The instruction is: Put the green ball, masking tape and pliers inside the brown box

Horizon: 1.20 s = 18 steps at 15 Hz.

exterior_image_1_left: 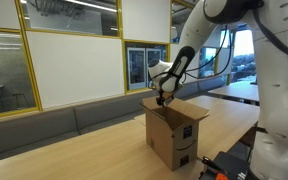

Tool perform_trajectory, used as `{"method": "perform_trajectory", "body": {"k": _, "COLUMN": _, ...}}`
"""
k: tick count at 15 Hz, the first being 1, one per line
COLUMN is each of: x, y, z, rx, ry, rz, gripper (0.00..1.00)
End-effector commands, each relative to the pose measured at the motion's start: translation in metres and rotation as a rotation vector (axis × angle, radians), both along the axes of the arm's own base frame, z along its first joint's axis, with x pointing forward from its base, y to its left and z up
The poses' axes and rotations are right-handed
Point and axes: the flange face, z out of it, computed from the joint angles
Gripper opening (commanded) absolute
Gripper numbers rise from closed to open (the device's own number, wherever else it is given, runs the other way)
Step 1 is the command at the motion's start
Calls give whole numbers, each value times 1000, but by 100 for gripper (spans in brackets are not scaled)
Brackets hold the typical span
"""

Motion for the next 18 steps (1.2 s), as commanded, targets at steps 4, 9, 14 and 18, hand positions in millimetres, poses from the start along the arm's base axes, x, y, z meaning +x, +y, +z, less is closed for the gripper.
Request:
{"method": "perform_trajectory", "body": {"k": 4, "x": 4, "y": 105, "z": 108, "rx": 11, "ry": -155, "rz": 97, "gripper": 100}}
{"method": "perform_trajectory", "body": {"k": 9, "x": 4, "y": 180, "z": 130, "rx": 137, "ry": -197, "rz": 180, "gripper": 100}}
{"method": "perform_trajectory", "body": {"k": 14, "x": 1, "y": 229, "z": 117, "rx": 308, "ry": -167, "rz": 211, "gripper": 100}}
{"method": "perform_trajectory", "body": {"k": 18, "x": -4, "y": 253, "z": 90, "rx": 441, "ry": -111, "rz": 233, "gripper": 100}}
